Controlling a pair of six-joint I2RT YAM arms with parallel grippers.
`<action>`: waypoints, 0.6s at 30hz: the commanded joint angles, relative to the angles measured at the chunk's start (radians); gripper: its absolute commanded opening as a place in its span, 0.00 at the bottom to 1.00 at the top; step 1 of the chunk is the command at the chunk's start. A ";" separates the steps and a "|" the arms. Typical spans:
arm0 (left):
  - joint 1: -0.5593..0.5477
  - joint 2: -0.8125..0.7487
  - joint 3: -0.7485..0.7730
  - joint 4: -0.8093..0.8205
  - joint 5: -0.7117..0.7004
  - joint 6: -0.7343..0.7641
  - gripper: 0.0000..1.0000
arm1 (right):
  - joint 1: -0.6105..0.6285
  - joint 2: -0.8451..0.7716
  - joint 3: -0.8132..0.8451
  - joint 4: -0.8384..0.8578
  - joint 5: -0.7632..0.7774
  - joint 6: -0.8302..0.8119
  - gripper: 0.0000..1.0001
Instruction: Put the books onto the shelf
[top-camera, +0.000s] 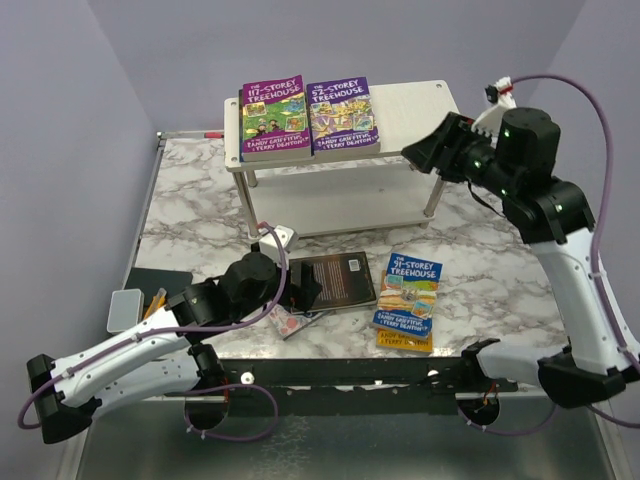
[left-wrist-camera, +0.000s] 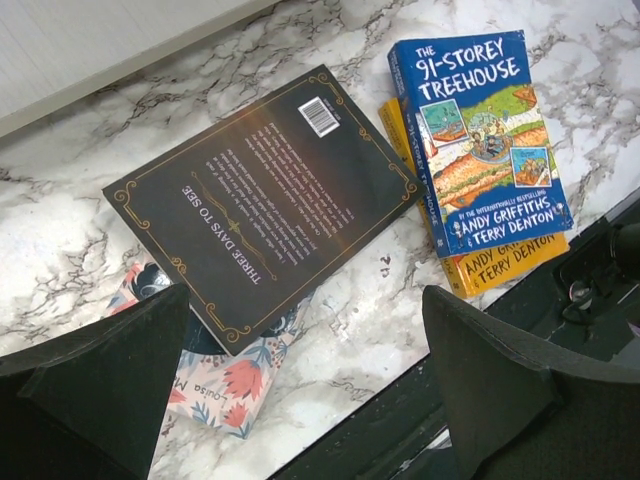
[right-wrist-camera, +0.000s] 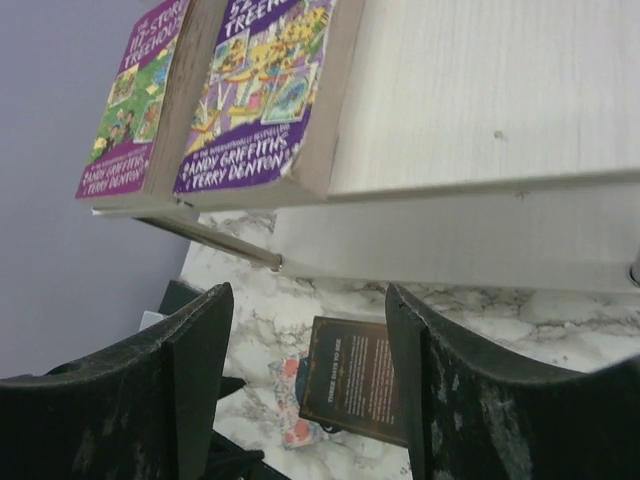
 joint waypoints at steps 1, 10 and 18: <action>0.003 0.013 0.021 0.004 0.053 -0.015 0.99 | 0.002 -0.158 -0.181 0.025 0.081 0.001 0.67; 0.002 0.131 -0.007 0.126 0.178 -0.073 0.99 | 0.003 -0.477 -0.624 0.007 0.109 0.079 0.67; -0.020 0.253 -0.069 0.357 0.250 -0.165 0.99 | 0.002 -0.673 -0.882 -0.072 0.131 0.175 0.69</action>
